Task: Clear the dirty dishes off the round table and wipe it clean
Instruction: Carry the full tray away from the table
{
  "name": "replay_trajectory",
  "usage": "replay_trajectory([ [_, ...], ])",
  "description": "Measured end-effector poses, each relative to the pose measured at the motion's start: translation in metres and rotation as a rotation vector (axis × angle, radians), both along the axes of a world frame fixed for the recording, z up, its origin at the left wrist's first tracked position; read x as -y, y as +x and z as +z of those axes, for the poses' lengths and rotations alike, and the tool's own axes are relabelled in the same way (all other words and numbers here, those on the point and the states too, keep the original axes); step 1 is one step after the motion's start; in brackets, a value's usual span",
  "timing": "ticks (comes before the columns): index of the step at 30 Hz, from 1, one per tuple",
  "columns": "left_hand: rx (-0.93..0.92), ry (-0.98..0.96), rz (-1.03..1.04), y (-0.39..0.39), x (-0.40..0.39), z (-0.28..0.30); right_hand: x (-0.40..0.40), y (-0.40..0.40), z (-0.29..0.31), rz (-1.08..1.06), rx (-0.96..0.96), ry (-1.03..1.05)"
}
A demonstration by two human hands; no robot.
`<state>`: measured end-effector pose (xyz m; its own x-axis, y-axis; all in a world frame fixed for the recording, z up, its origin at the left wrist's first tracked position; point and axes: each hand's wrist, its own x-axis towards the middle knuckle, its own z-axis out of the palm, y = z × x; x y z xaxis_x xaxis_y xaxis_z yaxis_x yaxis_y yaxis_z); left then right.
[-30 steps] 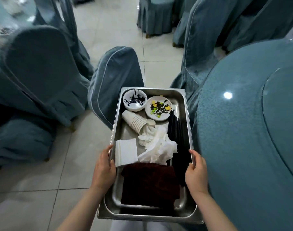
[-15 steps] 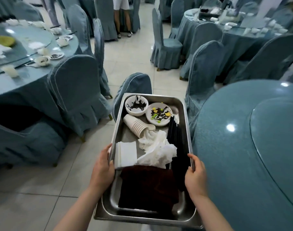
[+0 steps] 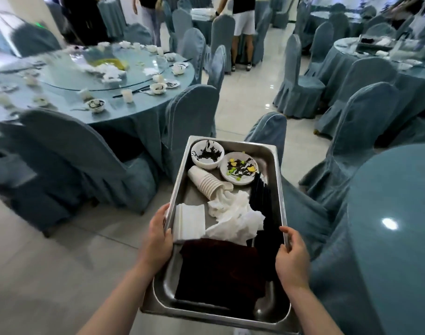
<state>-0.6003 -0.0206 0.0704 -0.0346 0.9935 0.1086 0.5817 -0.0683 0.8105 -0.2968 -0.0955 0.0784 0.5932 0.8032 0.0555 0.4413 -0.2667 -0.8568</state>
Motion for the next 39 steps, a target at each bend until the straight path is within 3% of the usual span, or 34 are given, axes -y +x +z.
replay_trajectory([
  [9,-0.030,-0.025,0.318,-0.139,0.037,0.015,-0.060,-0.132,0.011,0.340,-0.050,-0.012],
  [22,0.019,-0.010,0.856,-0.317,0.009,0.011,-0.247,-0.359,0.012,0.885,-0.037,-0.054],
  [31,0.082,-0.006,1.199,-0.429,-0.007,0.014,-0.338,-0.547,0.033,1.199,-0.019,-0.051],
  [39,0.119,0.039,1.393,-0.579,-0.024,0.015,-0.382,-0.739,0.033,1.382,-0.041,-0.059],
])
